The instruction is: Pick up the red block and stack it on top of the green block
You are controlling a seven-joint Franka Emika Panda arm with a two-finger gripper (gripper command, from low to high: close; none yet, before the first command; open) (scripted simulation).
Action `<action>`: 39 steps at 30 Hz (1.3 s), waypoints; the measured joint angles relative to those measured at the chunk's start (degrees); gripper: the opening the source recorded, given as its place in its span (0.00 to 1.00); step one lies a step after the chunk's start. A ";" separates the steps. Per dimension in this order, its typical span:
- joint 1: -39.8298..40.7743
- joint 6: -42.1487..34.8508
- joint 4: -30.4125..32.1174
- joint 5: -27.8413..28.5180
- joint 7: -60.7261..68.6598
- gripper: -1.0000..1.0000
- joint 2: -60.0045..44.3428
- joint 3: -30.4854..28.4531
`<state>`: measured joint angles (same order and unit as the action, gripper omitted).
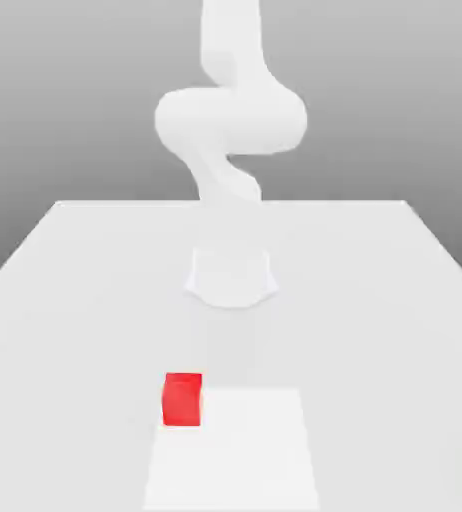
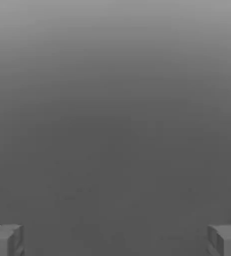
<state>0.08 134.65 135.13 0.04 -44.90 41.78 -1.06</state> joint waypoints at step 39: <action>5.67 27.84 28.64 0.31 8.60 0.00 -40.50 -3.86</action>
<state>5.75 162.50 163.77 0.35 -36.30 1.28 -4.92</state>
